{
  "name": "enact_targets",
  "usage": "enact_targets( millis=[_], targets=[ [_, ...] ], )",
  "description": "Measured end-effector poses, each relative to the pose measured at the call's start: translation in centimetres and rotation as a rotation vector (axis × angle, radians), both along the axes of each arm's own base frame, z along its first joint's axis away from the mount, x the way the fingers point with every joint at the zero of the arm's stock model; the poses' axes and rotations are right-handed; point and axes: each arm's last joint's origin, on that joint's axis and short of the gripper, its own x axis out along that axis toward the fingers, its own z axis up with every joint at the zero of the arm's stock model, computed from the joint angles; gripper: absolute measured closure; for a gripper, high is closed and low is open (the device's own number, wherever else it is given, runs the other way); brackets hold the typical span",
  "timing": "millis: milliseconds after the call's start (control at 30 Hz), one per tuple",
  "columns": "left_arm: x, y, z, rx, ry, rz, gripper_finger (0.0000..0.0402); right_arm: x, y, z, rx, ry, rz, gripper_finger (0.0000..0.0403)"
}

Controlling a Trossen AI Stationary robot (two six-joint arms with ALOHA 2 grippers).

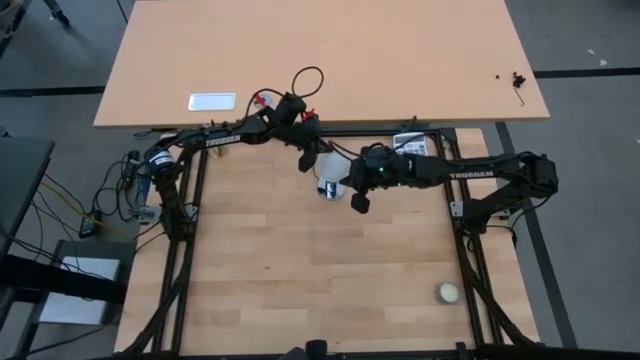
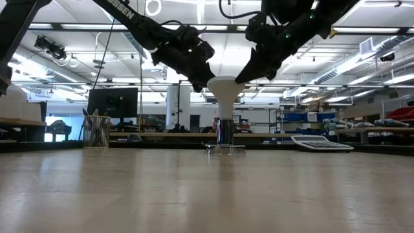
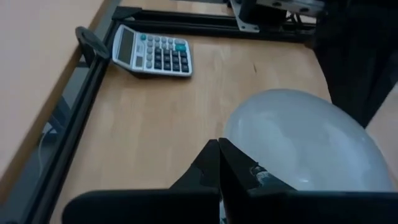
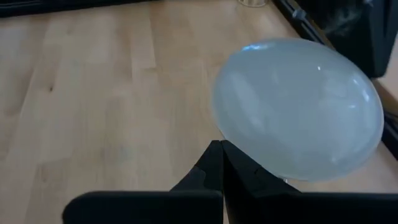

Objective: Screw lightbulb
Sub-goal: Remove the white lightbulb from the silver lamp

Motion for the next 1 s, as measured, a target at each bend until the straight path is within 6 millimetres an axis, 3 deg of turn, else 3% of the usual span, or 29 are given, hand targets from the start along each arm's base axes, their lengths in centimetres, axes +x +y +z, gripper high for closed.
enact_targets(
  millis=[467,1000],
  targets=[
    [-0.4,-0.2,-0.5,-0.043,0.066,-0.001,0.0401,-0.7,-1.4,-0.4,0.009,0.048,-0.05,0.0397],
    [-1.7,-1.5,0.6,-0.069,0.132,-0.022,0.0401,-1.9,-4.3,-0.5,-0.015,0.074,-0.181,0.0396]
  ],
)
